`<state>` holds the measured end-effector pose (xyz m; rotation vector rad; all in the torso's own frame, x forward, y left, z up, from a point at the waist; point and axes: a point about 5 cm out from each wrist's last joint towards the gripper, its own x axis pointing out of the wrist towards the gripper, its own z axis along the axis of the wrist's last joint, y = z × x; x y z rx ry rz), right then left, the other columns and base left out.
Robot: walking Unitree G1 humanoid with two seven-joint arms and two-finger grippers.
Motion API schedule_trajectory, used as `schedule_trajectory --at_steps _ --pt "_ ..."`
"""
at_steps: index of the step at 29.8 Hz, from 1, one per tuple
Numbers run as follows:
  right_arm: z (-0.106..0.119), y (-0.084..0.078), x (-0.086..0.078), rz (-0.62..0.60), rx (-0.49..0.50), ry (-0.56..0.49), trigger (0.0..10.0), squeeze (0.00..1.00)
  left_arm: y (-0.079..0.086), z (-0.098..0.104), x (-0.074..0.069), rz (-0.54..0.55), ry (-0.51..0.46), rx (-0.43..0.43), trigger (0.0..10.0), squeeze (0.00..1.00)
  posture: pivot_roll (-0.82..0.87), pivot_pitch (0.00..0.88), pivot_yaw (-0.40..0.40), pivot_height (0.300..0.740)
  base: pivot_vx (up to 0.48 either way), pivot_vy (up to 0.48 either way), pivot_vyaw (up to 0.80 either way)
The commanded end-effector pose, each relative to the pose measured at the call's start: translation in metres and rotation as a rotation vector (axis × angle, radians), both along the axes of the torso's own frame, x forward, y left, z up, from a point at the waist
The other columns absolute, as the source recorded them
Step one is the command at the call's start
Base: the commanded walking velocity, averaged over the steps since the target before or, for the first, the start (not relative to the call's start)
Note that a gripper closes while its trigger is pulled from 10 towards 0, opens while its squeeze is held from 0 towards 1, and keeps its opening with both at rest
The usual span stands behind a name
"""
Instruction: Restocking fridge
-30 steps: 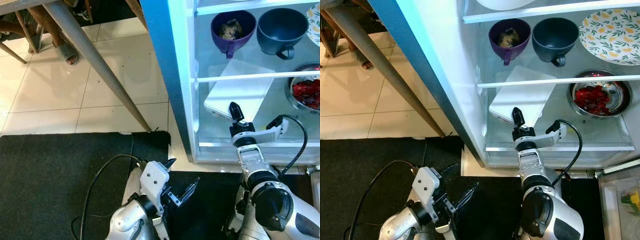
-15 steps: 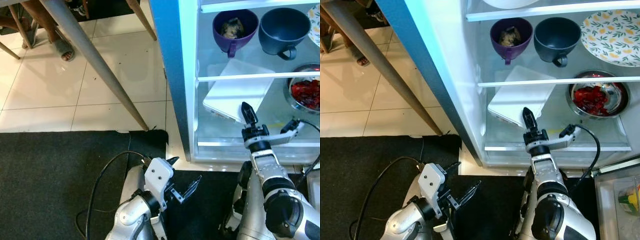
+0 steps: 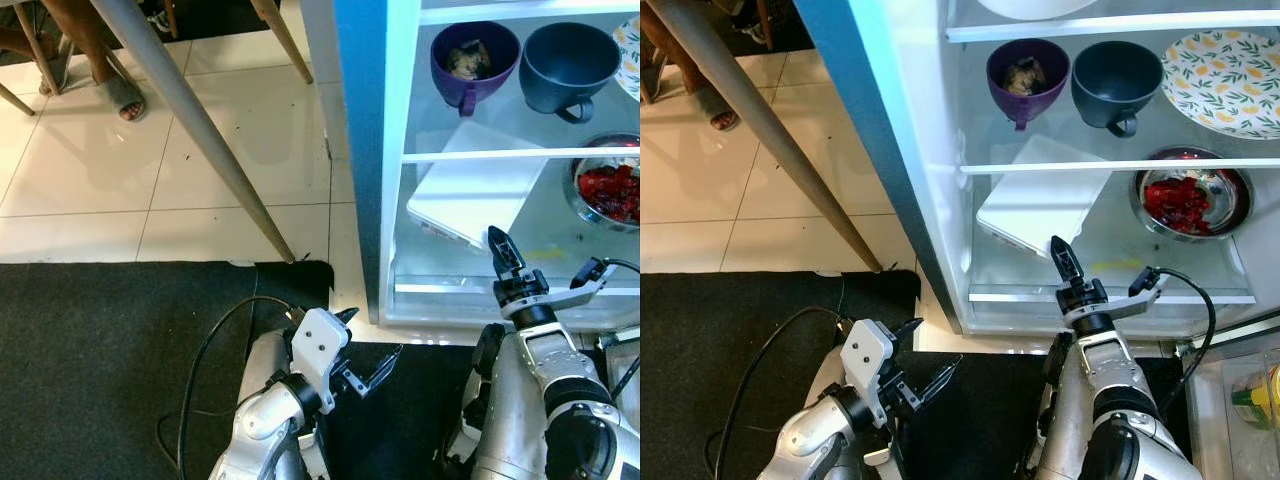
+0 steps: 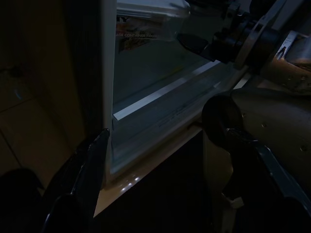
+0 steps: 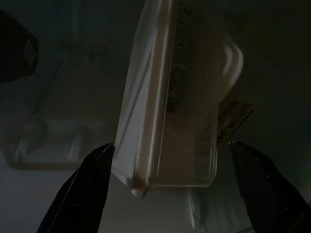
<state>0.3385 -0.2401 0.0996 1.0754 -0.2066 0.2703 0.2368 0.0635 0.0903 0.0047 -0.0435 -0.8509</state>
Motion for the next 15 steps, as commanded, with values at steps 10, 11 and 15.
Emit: schedule_trajectory --at_steps 10,11,15 --pt "-0.0215 0.0093 -0.0094 -0.005 0.057 0.078 0.0 0.00 -0.0038 -0.0089 -0.0035 -0.009 0.022 -0.002 10.0 0.00 0.08 0.384 0.139 0.300 0.000 0.000 0.00" --pt "-0.0208 0.0092 -0.0089 -0.008 0.061 0.077 0.0 0.00 -0.0035 -0.0089 -0.0030 -0.009 0.021 -0.002 10.0 0.00 0.08 0.384 0.139 0.300 0.000 0.000 0.00" --pt "-0.0173 0.0049 -0.0077 -0.023 0.063 0.071 0.0 0.00 -0.0034 -0.0088 -0.0020 -0.010 0.018 -0.002 10.0 0.00 0.07 0.384 0.138 0.300 0.000 0.000 0.00"
